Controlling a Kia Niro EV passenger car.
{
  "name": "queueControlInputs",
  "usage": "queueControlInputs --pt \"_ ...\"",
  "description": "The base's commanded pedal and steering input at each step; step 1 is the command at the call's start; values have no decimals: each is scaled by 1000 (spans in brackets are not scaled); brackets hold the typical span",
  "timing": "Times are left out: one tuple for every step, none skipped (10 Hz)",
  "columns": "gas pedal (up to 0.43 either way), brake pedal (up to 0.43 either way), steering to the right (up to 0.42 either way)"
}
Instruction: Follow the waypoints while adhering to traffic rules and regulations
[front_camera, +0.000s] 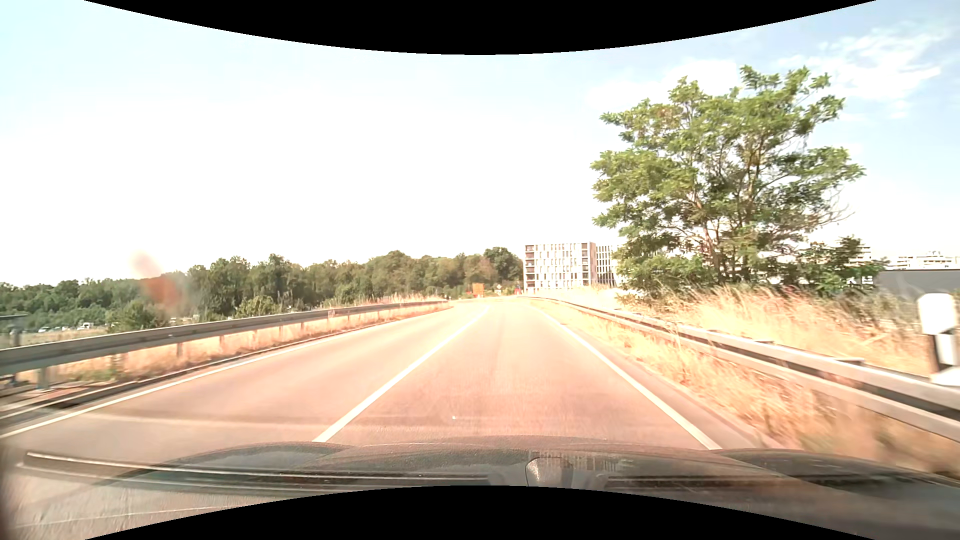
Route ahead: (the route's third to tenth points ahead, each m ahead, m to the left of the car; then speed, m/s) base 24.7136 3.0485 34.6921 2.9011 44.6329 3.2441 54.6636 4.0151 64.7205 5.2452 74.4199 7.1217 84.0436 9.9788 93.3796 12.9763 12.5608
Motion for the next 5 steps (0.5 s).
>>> queueControlInputs --pt "59 0 3" --pt "59 0 3" --pt "59 0 2" --pt "59 0 2" --pt "59 0 1"
